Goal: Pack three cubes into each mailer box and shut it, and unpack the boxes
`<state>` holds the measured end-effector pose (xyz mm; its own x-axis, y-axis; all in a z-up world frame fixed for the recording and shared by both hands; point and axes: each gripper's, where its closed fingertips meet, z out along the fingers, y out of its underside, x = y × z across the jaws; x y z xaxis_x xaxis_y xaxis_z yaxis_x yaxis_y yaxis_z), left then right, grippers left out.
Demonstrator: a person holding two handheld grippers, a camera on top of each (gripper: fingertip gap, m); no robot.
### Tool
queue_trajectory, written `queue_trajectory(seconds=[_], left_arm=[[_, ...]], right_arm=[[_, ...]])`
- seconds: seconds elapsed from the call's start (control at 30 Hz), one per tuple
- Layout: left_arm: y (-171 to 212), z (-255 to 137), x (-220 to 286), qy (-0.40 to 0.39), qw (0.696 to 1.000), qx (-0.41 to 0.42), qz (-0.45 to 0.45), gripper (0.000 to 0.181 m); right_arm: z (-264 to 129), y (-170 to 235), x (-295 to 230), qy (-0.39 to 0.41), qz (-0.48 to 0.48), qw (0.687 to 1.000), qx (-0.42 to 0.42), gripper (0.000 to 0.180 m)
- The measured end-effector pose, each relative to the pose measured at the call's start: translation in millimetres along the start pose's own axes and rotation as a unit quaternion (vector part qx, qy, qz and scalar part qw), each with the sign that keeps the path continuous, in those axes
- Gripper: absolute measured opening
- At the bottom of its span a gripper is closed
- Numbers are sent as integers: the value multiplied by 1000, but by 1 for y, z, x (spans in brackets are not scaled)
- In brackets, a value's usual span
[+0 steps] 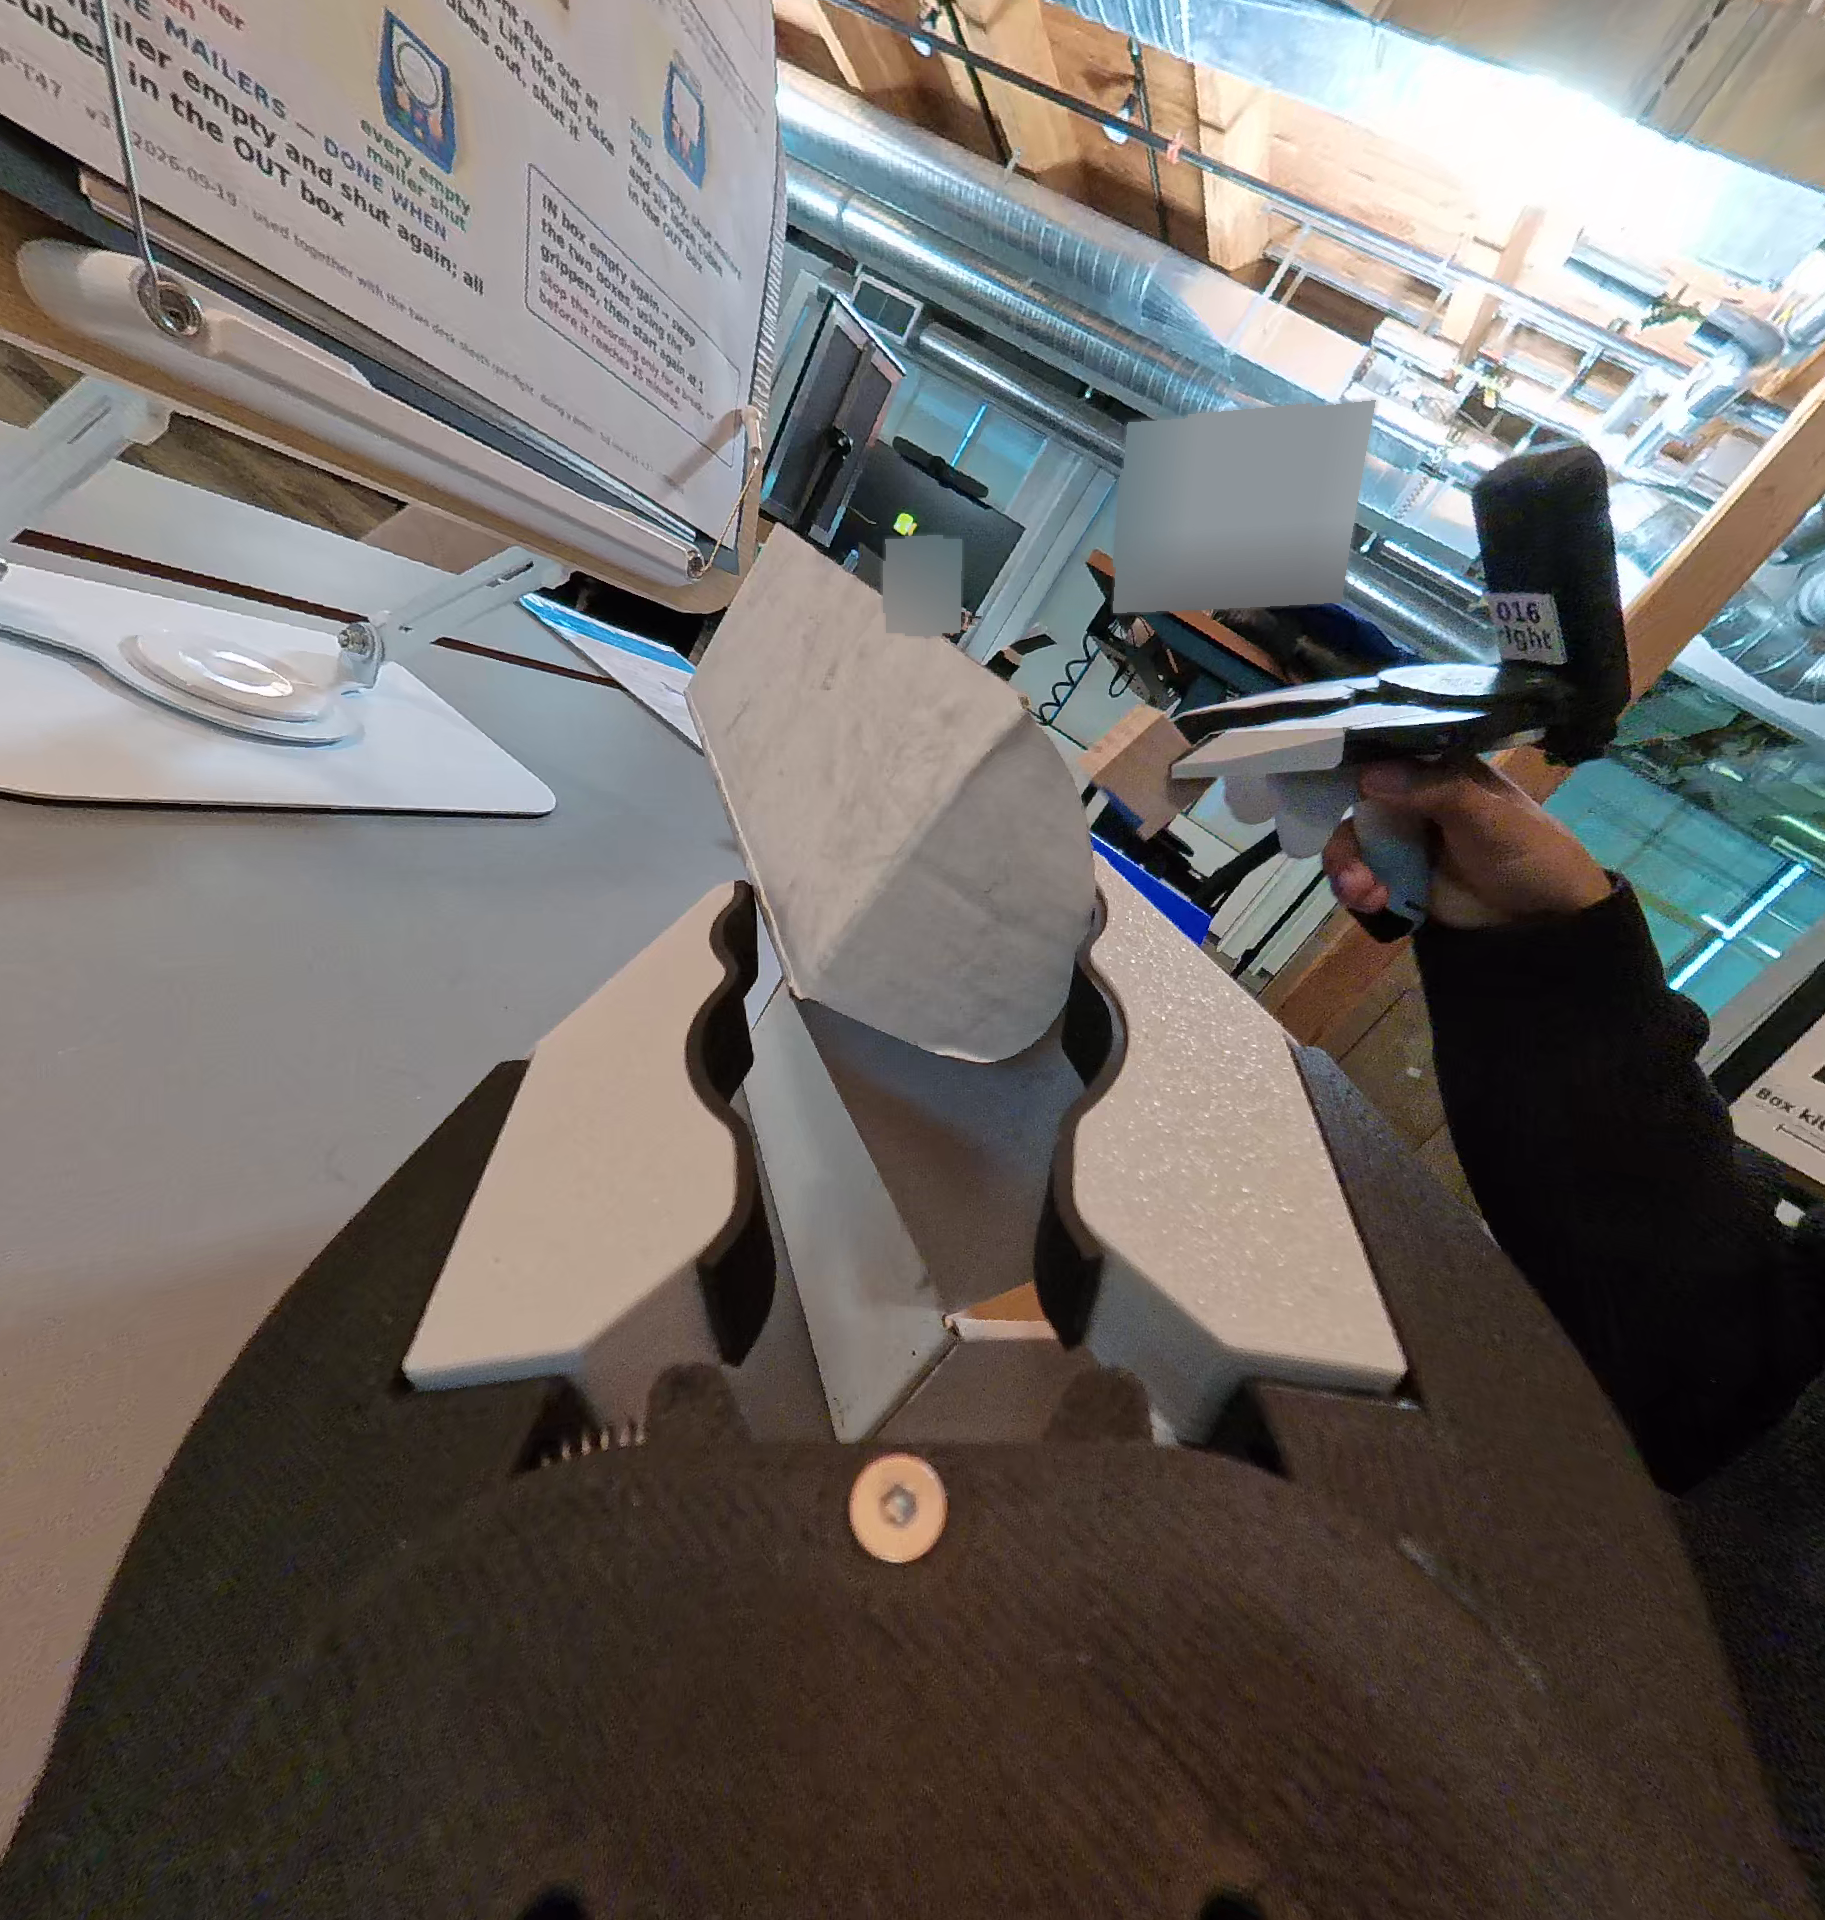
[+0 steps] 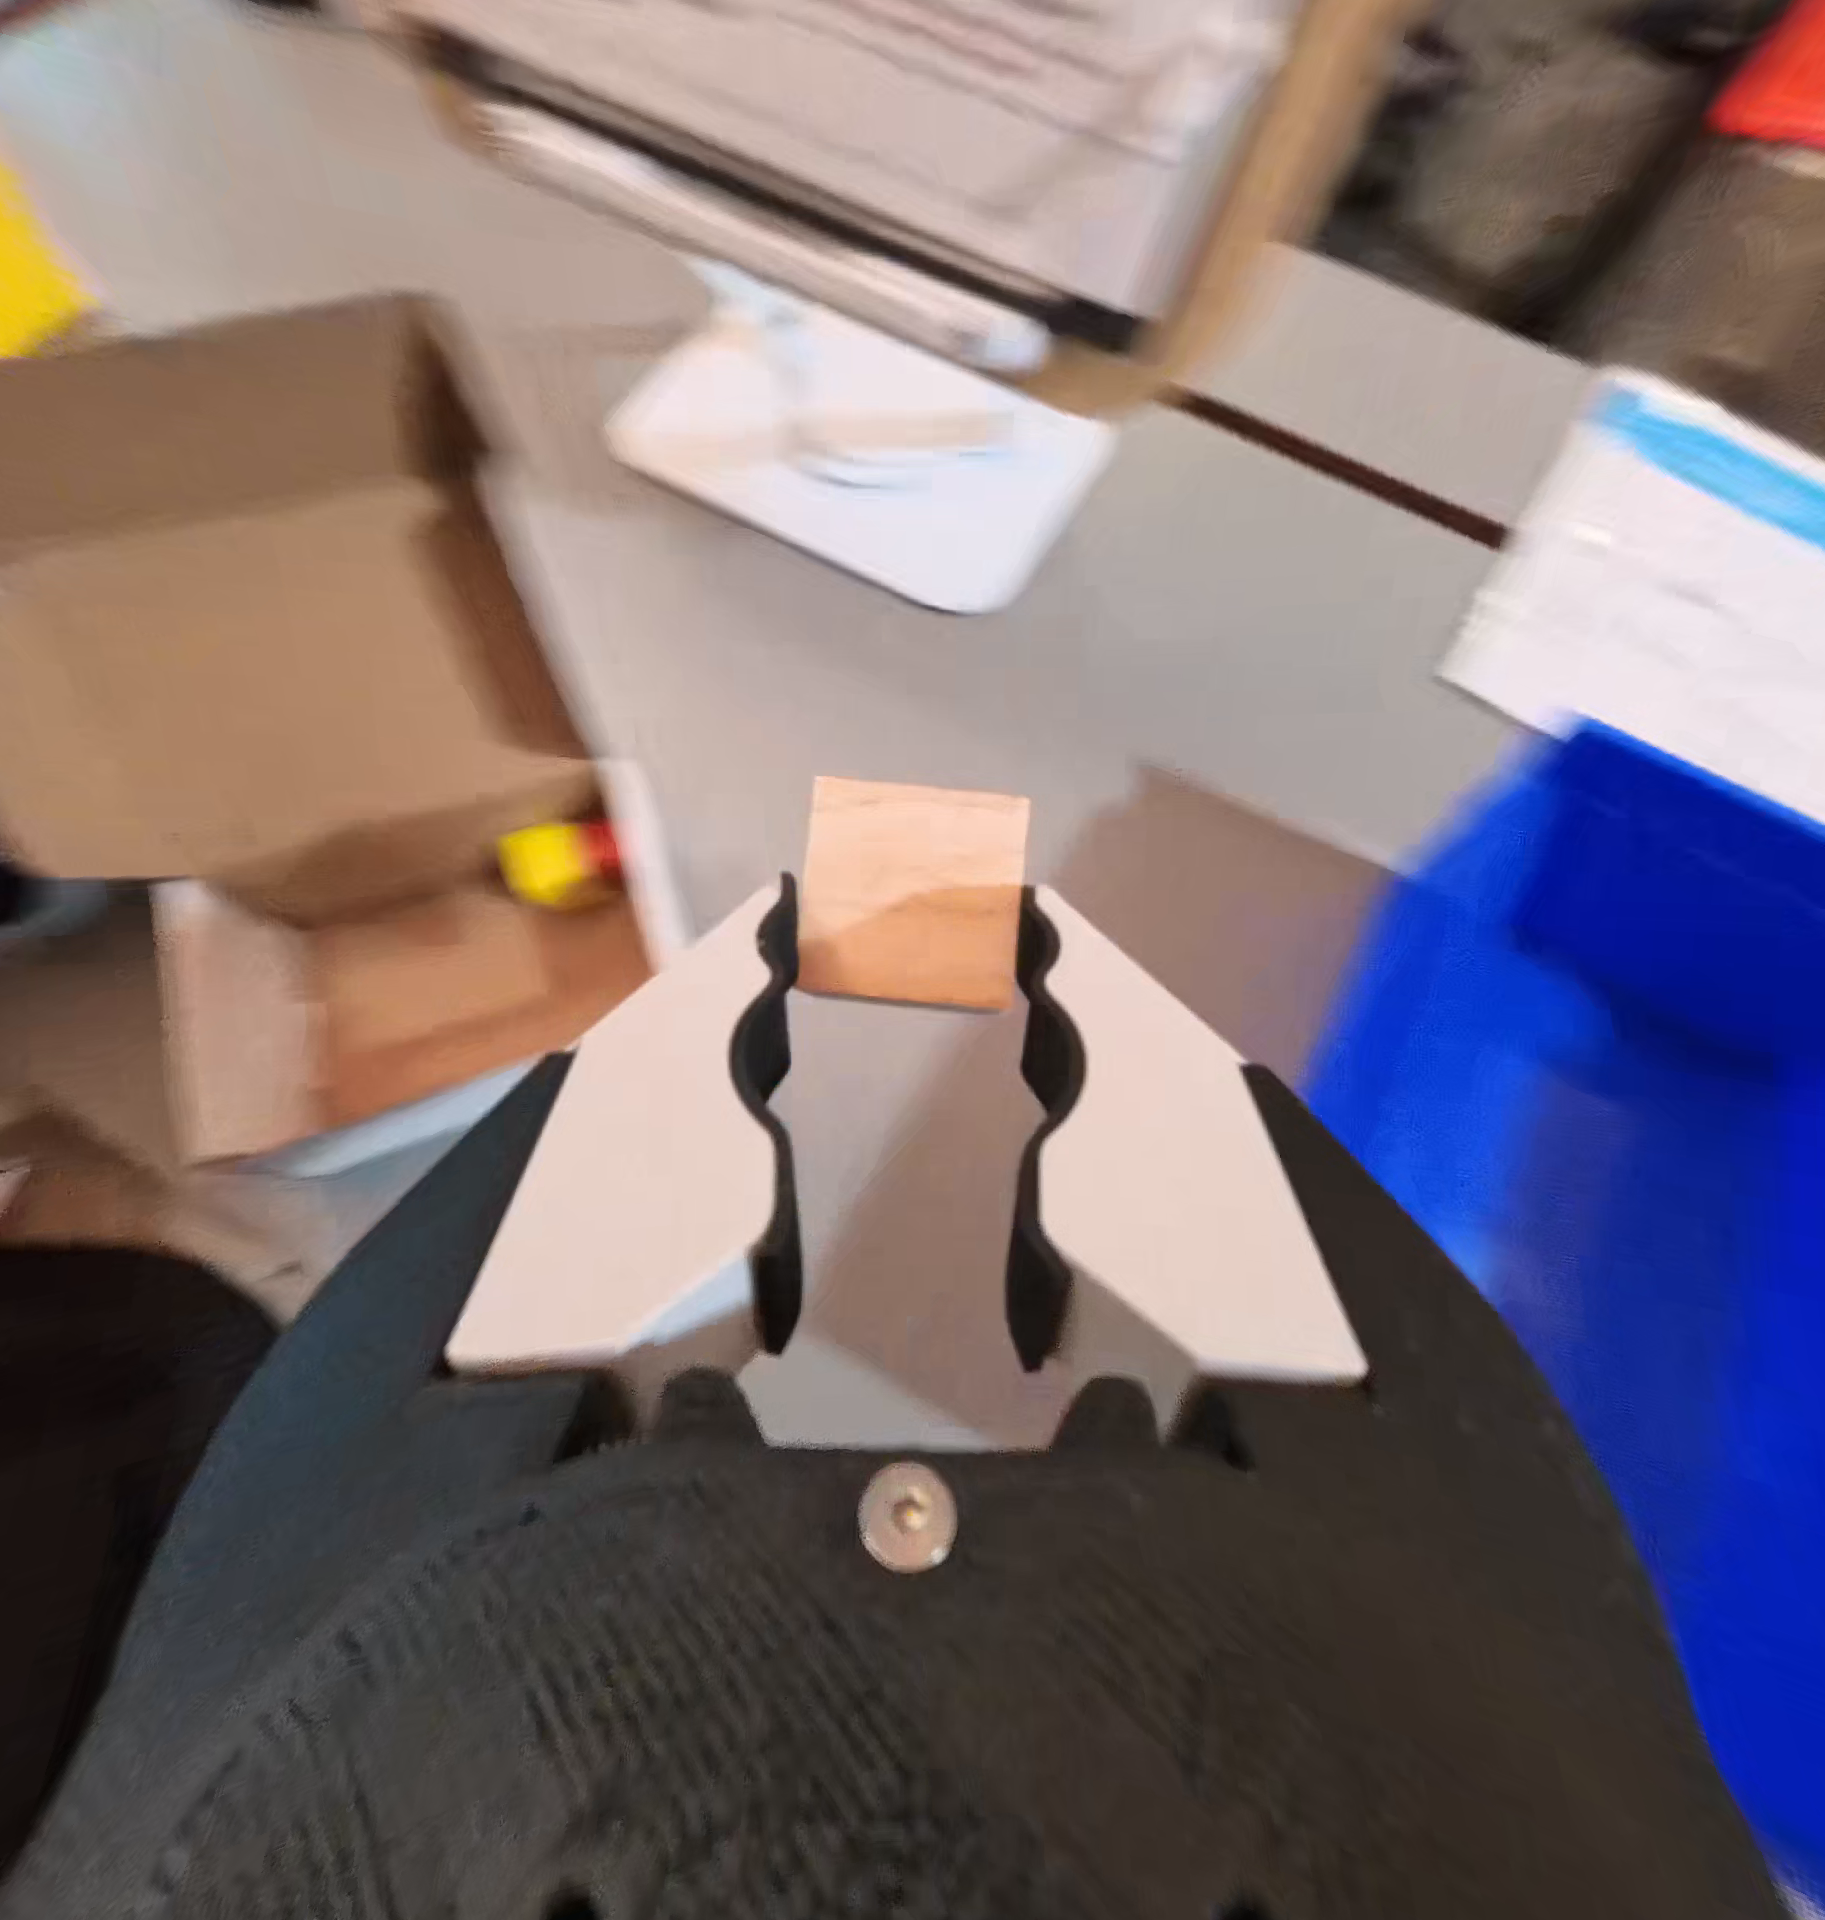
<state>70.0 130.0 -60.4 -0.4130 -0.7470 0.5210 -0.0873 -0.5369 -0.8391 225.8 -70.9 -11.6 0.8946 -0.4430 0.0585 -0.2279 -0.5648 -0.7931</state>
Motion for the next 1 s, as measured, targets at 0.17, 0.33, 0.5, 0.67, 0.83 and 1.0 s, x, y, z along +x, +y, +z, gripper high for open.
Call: queue_trajectory(seconds=[0.17, 0.33, 0.5, 0.67, 0.83, 1.0], left_arm=[[0, 1, 0, -2, 1000, 4, -9, 58], [-1, 4, 2, -3, 1000, 6, -1, 57], [-1, 4, 1, -2, 1000, 5, -2, 57], [-1, 2, 0, -3, 1000, 6, -4, 58], [-1, 2, 1, -3, 1000, 5, 2, 58], [-1, 3, 0, -2, 1000, 6, -2, 58]], right_arm=[[-37, 99, 142, 187, 106, 973, -83, 42], [-19, 167, 169, 170, 177, 958, -146, 42], [-12, 201, 167, 156, 193, 945, -212, 42], [-13, 218, 163, 150, 198, 935, -252, 42], [-21, 208, 167, 162, 194, 938, -236, 51], [-49, 161, 174, 217, 160, 948, -169, 65]])
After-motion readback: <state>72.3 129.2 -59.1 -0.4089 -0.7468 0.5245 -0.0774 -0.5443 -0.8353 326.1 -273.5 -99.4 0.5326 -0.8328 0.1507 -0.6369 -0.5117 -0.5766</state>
